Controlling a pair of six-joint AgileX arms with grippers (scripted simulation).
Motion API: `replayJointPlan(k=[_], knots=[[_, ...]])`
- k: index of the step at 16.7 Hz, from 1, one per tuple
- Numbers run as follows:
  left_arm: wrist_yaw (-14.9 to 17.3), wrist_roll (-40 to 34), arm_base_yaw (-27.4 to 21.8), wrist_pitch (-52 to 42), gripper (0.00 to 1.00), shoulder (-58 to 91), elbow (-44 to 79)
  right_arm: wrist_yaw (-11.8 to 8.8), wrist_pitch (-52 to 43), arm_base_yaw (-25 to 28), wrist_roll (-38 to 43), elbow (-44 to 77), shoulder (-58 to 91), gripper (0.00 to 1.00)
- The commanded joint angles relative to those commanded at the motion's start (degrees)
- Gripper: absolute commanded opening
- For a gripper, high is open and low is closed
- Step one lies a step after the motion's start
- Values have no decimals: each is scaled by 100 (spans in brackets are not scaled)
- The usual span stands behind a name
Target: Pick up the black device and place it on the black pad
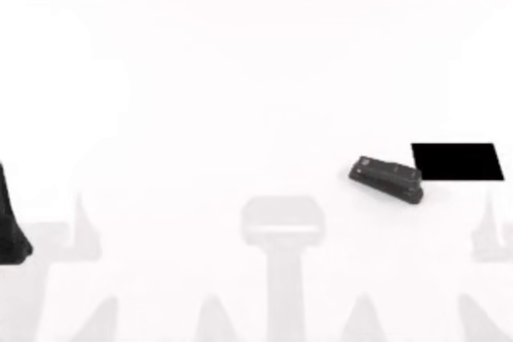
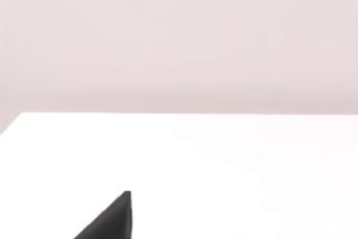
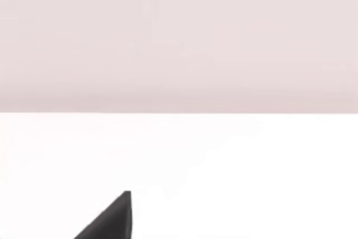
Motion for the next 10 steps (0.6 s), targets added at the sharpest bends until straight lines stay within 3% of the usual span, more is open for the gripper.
replayJointPlan(k=[5, 10], knots=[[0, 0, 0, 0, 100, 0, 0, -14, -276, 105, -142, 350, 354, 100], [0, 0, 0, 0, 100, 0, 0, -16, -1487, 505, -765, 2068, 2154, 100]])
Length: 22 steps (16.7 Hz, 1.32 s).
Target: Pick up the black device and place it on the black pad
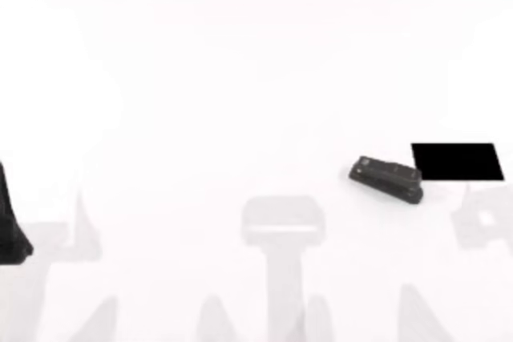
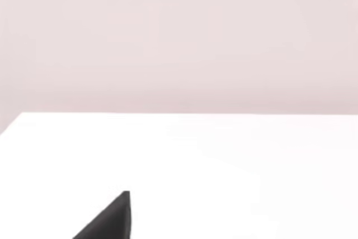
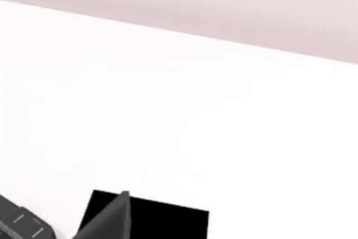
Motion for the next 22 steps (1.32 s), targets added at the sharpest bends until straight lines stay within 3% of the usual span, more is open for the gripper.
replayJointPlan(k=[13, 18, 22], knots=[[0, 0, 0, 0, 100, 0, 0, -6, -4545, 1442, -2268, 6219, 7611, 100], [0, 0, 0, 0, 100, 0, 0, -9, -5606, 1806, -2835, 7846, 9403, 100], [0, 0, 0, 0, 100, 0, 0, -6, -5906, 1915, -3005, 8340, 9888, 100]])
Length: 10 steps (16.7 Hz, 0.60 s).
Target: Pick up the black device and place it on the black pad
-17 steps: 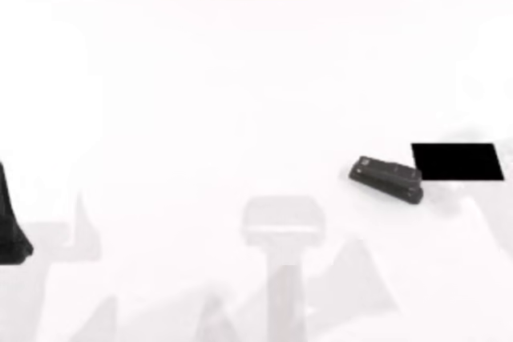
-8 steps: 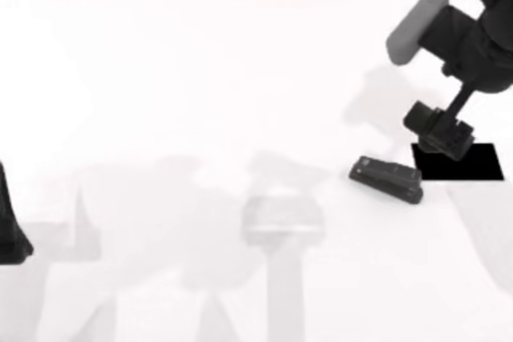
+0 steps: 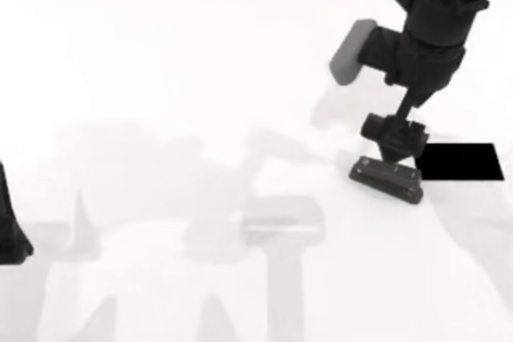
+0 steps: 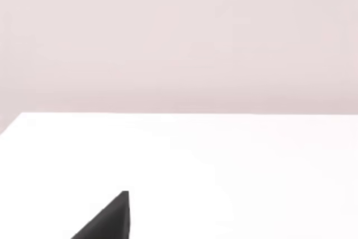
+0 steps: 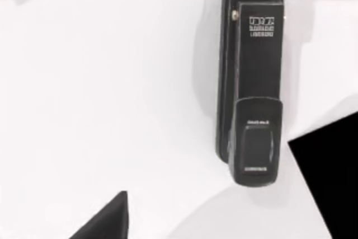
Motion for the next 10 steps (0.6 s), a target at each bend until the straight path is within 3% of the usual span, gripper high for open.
replayJointPlan(k=[6, 10], knots=[[0, 0, 0, 0, 100, 0, 0, 0, 106, -19, 0, -102, 10, 100], [0, 0, 0, 0, 100, 0, 0, 2, 945, 4, 8, -724, 208, 100]])
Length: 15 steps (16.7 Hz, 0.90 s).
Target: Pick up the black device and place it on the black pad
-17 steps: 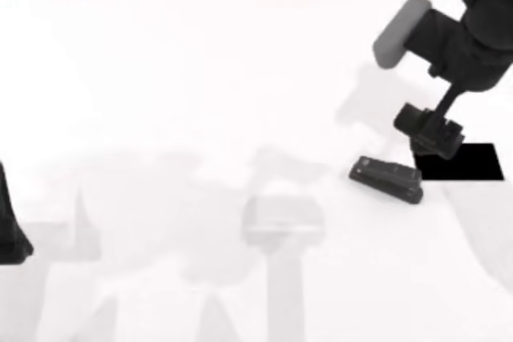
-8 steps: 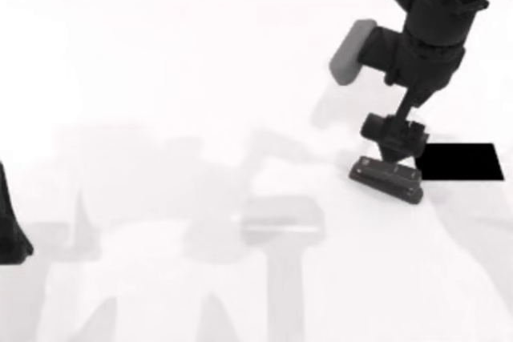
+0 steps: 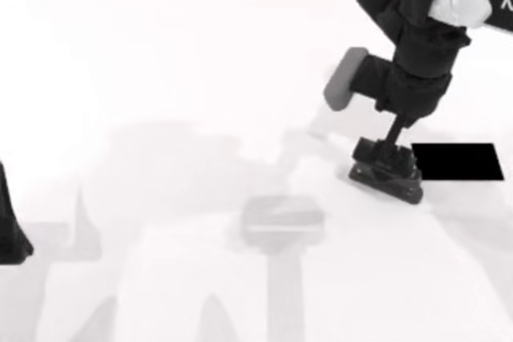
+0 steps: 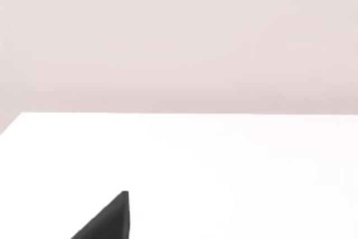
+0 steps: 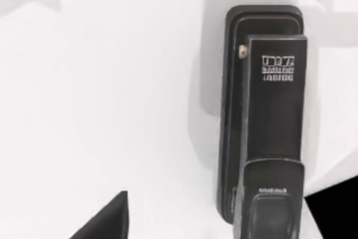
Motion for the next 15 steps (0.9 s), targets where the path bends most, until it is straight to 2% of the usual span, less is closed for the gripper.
replayJointPlan(k=[4, 9, 15], knots=[[0, 0, 0, 0, 100, 0, 0, 2, 945, 15, 18, -683, 243, 100], [0, 0, 0, 0, 100, 0, 0, 2, 1095, 18, 20, -813, 295, 100], [0, 0, 0, 0, 100, 0, 0, 2, 1095, 18, 20, -813, 295, 55]])
